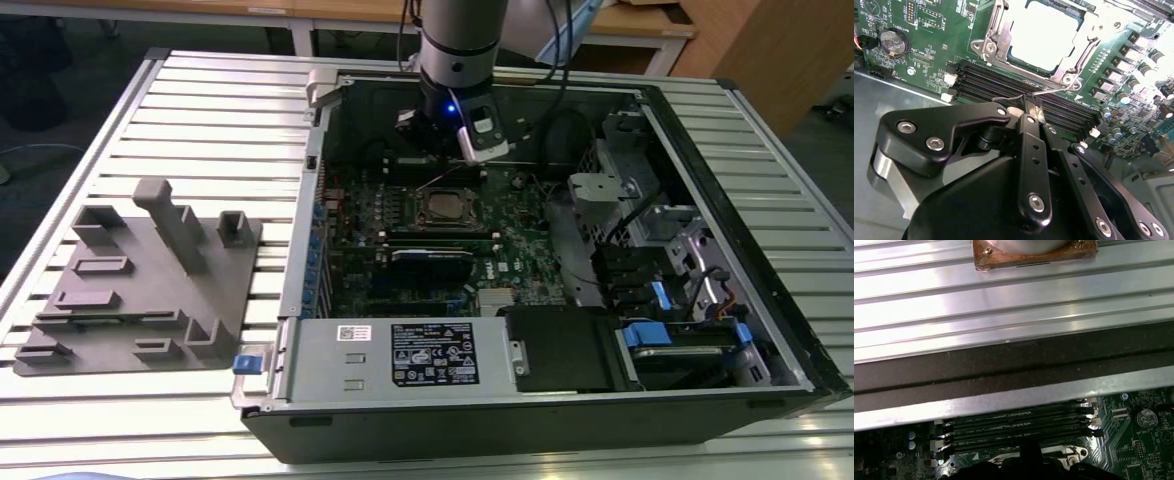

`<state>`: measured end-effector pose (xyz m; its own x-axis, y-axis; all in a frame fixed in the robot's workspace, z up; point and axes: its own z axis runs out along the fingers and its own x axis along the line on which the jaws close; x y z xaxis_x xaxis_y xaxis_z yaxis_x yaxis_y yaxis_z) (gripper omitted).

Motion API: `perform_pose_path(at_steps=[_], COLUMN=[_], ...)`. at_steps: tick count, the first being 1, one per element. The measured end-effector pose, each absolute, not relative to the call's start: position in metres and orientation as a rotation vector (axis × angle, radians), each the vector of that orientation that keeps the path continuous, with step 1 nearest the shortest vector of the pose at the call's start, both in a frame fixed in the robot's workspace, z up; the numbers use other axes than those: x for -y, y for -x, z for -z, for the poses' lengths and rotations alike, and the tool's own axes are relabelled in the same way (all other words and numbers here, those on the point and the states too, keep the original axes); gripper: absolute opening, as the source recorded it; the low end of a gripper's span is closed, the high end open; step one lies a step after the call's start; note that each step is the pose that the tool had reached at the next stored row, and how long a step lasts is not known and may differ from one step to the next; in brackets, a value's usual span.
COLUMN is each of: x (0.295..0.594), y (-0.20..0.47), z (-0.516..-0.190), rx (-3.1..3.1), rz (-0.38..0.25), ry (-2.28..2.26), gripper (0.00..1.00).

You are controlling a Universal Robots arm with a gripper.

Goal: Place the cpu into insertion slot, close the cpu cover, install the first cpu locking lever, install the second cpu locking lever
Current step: 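Install the first cpu locking lever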

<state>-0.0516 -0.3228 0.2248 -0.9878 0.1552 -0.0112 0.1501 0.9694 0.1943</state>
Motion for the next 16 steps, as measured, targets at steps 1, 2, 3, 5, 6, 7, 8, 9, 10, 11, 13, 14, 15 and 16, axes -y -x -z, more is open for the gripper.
perform_pose_path(at_steps=[1,2,3,5,6,7,8,9,10,11,13,14,15,16], x=[0.3227,0.3226,0.3226,0.3225,0.3225,0.3224,0.3224,0.3224,0.3224,0.3224,0.3224,0.3223,0.3223,0.3224], y=[0.0515,0.0513,0.0511,0.0508,0.0506,0.0504,0.0503,0.0503,0.0503,0.0503,0.0503,0.0502,0.0502,0.0502], z=[-0.2247,-0.2247,-0.2247,-0.2246,-0.2247,-0.2246,-0.2246,-0.2246,-0.2246,-0.2246,-0.2246,-0.2244,-0.2240,-0.2236], rx=[-3.091,-3.091,-3.091,-3.091,-3.091,-3.091,-3.091,-3.091,-3.091,-3.091,-3.091,-3.091,-3.091,-3.091], rz=[-0.302,-0.302,-0.302,-0.302,-0.301,-0.301,-0.301,-0.301,-0.301,-0.301,-0.301,-0.300,-0.301,-0.300], ry=[-0.240,-0.240,-0.240,-0.240,-0.240,-0.240,-0.240,-0.240,-0.240,-0.240,-0.240,-0.240,-0.240,-0.240], gripper=[0.11,0.11,0.11,0.11,0.11,0.11,0.11,0.11,0.11,0.11,0.11,0.11,0.11,0.11])
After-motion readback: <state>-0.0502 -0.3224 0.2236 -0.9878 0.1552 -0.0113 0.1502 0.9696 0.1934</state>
